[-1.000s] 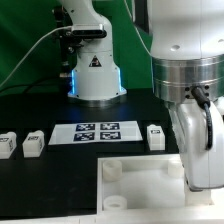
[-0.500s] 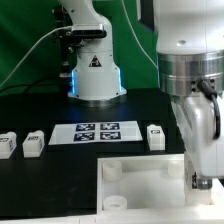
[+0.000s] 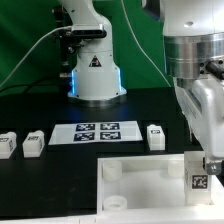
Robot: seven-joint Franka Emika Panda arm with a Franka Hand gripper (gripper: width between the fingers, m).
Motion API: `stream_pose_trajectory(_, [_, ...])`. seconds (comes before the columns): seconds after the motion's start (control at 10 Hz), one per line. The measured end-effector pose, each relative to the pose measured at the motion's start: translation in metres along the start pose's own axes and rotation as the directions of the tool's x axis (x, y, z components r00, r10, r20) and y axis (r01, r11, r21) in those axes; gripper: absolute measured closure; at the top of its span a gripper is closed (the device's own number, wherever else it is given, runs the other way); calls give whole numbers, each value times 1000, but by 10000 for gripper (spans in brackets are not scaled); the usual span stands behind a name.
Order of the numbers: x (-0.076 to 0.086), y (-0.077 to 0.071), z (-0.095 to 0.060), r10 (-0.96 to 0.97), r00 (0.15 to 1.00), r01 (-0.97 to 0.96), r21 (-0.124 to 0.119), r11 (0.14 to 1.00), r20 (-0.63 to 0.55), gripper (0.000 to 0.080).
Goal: Assemble one leg
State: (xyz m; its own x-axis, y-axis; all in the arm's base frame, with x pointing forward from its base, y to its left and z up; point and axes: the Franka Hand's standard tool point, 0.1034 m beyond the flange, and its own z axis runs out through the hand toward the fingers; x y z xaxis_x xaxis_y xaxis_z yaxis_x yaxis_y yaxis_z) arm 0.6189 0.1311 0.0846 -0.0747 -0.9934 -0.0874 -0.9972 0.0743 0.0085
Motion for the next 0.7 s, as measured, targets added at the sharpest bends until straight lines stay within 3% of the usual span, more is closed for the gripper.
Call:
stream_pose_trajectory(0.5, [0,0,1,-33,999,33,2,999,-1,151])
stream_pose_trajectory(0.7, [0,-3,5,-203,979,203,31,979,-9,151])
